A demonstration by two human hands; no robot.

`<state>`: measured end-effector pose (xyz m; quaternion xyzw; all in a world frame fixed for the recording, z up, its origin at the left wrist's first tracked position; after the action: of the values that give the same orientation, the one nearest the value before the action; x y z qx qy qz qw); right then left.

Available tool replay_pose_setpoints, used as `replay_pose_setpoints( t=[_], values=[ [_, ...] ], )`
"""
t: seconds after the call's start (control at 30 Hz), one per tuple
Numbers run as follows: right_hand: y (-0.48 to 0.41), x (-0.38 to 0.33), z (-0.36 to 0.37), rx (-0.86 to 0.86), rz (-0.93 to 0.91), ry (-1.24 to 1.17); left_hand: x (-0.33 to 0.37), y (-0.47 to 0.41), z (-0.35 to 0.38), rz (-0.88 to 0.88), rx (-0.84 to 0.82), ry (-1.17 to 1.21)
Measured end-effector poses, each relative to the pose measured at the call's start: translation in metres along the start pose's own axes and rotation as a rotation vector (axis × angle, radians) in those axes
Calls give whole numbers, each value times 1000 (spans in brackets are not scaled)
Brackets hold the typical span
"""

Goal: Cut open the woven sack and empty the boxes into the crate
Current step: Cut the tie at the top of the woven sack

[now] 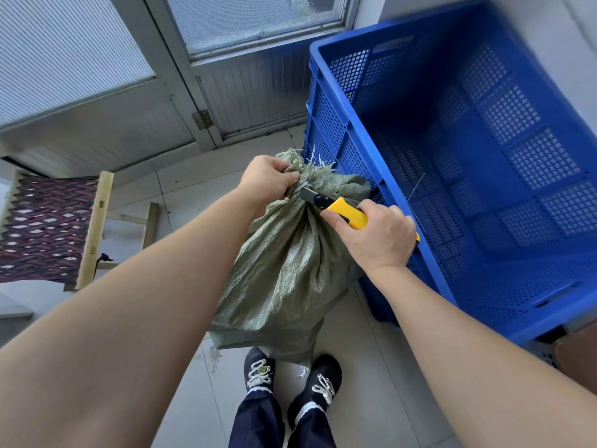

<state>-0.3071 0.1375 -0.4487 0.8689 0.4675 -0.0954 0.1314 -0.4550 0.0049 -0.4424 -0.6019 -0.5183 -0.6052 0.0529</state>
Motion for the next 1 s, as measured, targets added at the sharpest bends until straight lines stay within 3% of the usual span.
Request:
replay_pose_setpoints(
  t=[1.0],
  values=[
    [-4, -5, 10, 79, 13, -17, -6, -11, 1, -99, 31, 339]
  ],
)
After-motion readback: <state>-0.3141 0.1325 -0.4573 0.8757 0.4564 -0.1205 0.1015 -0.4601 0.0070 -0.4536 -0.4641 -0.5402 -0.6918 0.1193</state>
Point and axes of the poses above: each hand's wrist, its own y-axis away from the middle knuckle, its own z-axis out of the palm, x = y × z, the point moved 2 cm from there along -y, towards the middle knuckle, and after that the axes turned 11 degrees about -x, right-handed, at the moved point
